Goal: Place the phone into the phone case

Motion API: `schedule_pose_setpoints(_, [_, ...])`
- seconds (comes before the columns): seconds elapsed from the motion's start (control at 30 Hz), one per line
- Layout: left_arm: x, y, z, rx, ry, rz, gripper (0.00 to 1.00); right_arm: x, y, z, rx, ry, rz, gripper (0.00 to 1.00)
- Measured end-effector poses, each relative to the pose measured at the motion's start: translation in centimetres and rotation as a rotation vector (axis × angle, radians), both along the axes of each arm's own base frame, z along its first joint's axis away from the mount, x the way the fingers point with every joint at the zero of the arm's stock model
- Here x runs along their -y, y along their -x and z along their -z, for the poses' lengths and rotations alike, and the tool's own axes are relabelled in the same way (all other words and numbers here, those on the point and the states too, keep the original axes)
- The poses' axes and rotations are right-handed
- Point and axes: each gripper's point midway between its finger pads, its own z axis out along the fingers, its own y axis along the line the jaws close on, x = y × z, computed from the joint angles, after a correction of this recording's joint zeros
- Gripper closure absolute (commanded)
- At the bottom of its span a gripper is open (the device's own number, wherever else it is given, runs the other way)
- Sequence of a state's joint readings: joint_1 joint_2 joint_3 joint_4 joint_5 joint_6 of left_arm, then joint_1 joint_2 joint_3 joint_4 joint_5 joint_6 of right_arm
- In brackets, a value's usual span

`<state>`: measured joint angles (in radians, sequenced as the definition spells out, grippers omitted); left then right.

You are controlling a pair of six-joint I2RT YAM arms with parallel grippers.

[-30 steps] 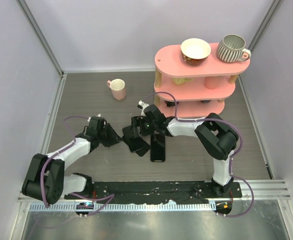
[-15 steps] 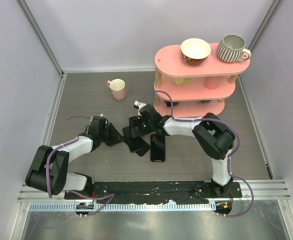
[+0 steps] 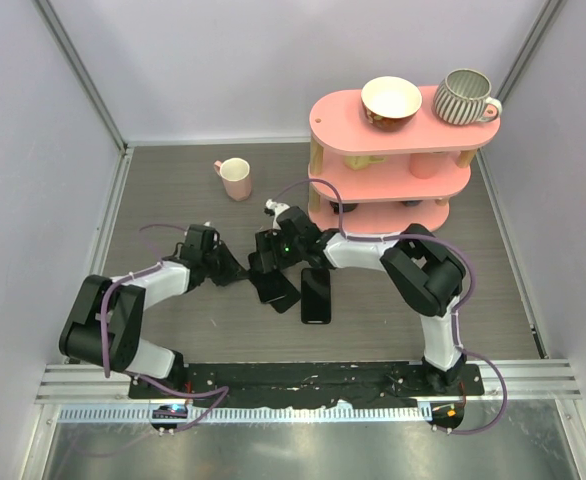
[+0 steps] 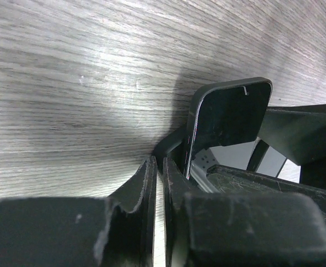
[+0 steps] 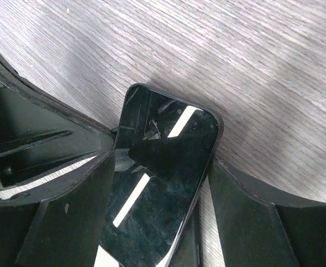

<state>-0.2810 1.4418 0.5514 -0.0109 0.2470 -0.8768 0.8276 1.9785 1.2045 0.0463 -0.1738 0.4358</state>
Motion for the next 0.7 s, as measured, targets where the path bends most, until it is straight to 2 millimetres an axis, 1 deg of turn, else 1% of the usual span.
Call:
schedule_pose_setpoints(0.03, [0.0, 0.0, 0.0, -0.001, -0.002, 0.005, 1.00, 0.0, -0.1, 0.1, 0.004, 0.001, -0.003, 0.31])
schedule_pose_setpoints(0.1, [0.0, -0.1, 0.0, -0.004, -0.015, 0.024, 1.00, 0.1, -0.2, 0.1, 0.011, 0.003, -0.008, 0.33])
schedule_pose_setpoints(0.2, [0.0, -0.3, 0.0, -0.023, -0.045, 0.059, 1.00, 0.5, -0.5, 0.3, 0.018, -0.002, -0.006, 0.43])
schedule_pose_setpoints(0.23, [0.0, -0.3, 0.0, -0.031, -0.051, 0.067, 1.00, 0.6, -0.6, 0.4, 0.019, -0.007, -0.007, 0.52])
schedule_pose_setpoints(0.3, [0.1, -0.4, 0.0, -0.049, -0.063, 0.085, 1.00, 1.0, -0.8, 0.5, 0.022, -0.016, -0.007, 0.62])
schedule_pose_setpoints(0.33, [0.1, -0.5, 0.0, -0.059, -0.069, 0.092, 1.00, 1.1, -0.8, 0.5, 0.013, -0.032, -0.002, 0.73])
schedule_pose_setpoints(0.4, [0.1, -0.5, 0.1, -0.076, -0.076, 0.105, 1.00, 1.0, -0.9, -0.1, 0.011, -0.069, -0.007, 0.82])
schedule_pose_setpoints(0.43, [0.1, -0.5, 0.0, -0.084, -0.081, 0.113, 1.00, 0.9, -1.1, -0.8, 0.014, -0.096, -0.011, 0.89])
schedule_pose_setpoints(0.47, [0.1, -0.5, 0.1, -0.093, -0.084, 0.117, 1.00, 0.7, -1.2, -1.6, 0.019, -0.122, -0.018, 0.92])
schedule_pose_setpoints(0.53, [0.2, -0.6, 0.1, -0.106, -0.086, 0.125, 1.00, 0.4, -1.2, -2.4, 0.027, -0.151, -0.030, 0.97])
schedule_pose_setpoints(0.7, [0.2, -0.6, 0.2, -0.119, -0.088, 0.137, 1.00, 0.3, -1.2, -2.9, 0.032, -0.184, -0.047, 0.99])
